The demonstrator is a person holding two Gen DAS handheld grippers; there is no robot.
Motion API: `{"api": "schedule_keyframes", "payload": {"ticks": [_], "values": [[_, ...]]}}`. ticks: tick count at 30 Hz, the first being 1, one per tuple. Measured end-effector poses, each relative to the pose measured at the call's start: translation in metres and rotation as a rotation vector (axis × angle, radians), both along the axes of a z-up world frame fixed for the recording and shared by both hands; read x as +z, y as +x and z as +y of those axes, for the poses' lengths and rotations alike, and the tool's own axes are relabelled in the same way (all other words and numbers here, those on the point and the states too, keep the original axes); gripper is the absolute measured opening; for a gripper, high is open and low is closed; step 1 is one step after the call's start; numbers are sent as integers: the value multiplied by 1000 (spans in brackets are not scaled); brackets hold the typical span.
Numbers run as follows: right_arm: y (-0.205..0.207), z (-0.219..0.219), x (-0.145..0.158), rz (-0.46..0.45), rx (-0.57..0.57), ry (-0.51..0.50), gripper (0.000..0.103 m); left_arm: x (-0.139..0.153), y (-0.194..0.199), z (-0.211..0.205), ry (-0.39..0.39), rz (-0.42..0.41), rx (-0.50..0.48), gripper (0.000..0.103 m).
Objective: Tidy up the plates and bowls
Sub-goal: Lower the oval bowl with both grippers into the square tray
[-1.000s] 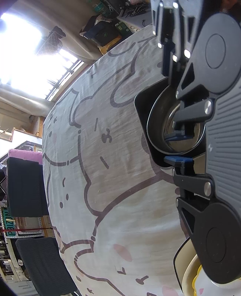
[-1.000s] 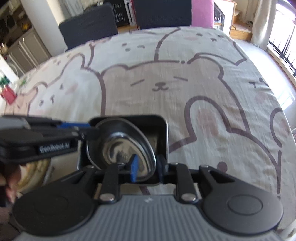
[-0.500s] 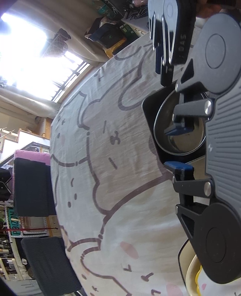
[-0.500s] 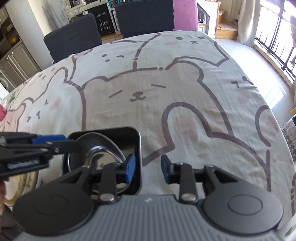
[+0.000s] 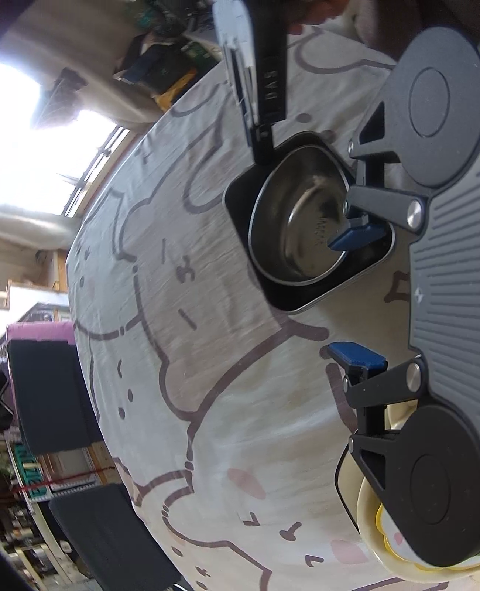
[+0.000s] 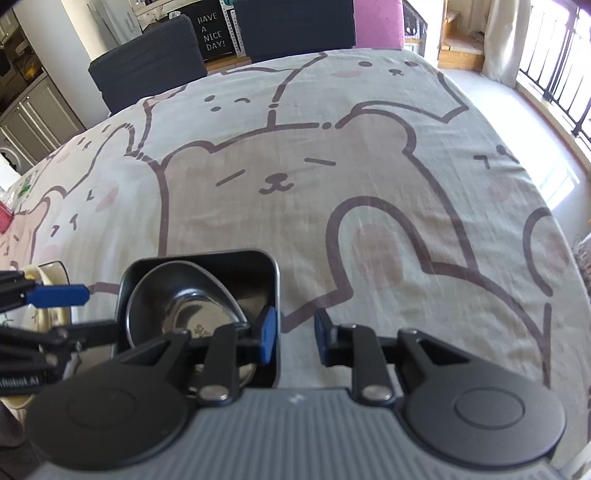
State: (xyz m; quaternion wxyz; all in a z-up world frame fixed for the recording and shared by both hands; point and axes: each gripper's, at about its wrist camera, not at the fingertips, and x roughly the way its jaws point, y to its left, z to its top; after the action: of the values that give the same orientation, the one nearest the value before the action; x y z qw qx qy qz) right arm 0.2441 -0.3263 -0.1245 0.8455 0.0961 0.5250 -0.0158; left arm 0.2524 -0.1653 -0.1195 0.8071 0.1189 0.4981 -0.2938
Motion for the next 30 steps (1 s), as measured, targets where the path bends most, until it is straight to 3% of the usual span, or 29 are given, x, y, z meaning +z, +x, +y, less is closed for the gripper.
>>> {"api": "schedule_keyframes", "payload": {"ticks": [4, 7, 11, 18, 26, 30], "values": [[2, 1, -3, 12, 27, 23, 13, -3, -3, -3, 19, -1, -23, 53], [3, 3, -5, 18, 37, 23, 10, -4, -3, -5, 24, 3, -29, 46], [4, 2, -6, 24, 40, 32, 10, -8, -4, -6, 38, 23, -44, 33], [4, 4, -7, 21, 57, 20, 10, -17, 0, -6, 24, 55, -8, 30], [2, 8, -10, -2, 62, 6, 10, -21, 10, -3, -48, 101, 83, 14], [3, 9, -14, 15, 67, 2, 10, -23, 13, -2, -71, 120, 116, 12]]}}
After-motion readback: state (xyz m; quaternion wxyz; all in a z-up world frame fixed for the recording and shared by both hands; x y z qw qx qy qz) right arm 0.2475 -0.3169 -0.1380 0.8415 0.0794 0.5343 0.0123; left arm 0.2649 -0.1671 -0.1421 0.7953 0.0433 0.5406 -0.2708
